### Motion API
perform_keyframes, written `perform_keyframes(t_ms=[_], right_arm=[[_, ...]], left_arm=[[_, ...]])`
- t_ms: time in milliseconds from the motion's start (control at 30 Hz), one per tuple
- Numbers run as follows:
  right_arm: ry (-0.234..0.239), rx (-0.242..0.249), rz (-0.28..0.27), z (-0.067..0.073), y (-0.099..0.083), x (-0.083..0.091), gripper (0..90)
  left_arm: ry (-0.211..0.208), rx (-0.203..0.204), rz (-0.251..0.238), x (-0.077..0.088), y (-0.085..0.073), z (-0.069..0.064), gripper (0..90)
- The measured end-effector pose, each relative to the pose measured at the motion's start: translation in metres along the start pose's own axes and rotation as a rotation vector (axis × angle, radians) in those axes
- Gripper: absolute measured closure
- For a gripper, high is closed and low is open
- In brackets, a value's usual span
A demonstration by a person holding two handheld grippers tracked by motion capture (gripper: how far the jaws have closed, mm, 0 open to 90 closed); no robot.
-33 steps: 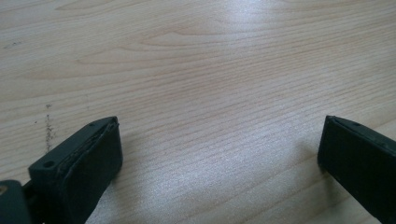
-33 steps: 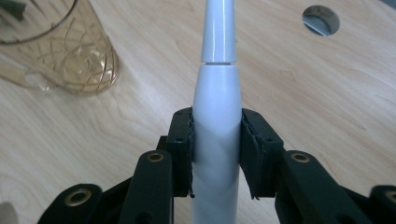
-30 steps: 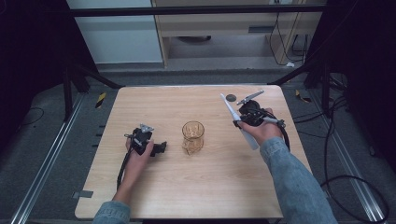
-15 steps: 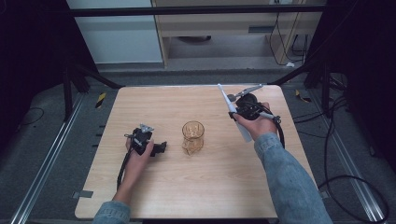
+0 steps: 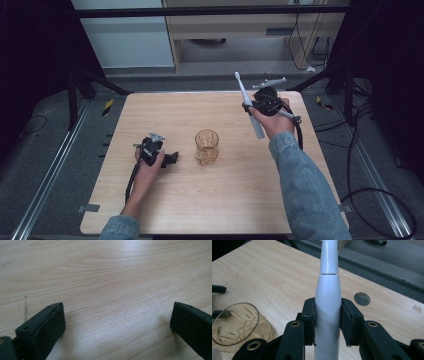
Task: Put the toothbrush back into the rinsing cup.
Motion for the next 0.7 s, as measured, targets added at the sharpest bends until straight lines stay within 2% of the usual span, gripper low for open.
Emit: perform_keyframes(t_ms=[400, 700], right_arm=[[-0.003, 0.011, -0.058, 0.019, 0.012, -0.008, 66.8], [-0.024, 0.007, -0.132, 0.029, 0.025, -0.005, 66.8]], left_arm=[[0.0, 0.0, 0.0, 0.0, 0.0, 0.0, 0.0], [0.0, 0.003, -0.003, 0.0, 0.0, 0.0, 0.0]])
Point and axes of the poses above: each handheld gripper's, and its own axes: x roughly backward along the jaws, y roughly out of its top, z roughly to its left, the point moved 7 cm from there along -x, roughly forward along the jaws, and after that the axes turned 1 degree about -y, right-handed, at the moved point
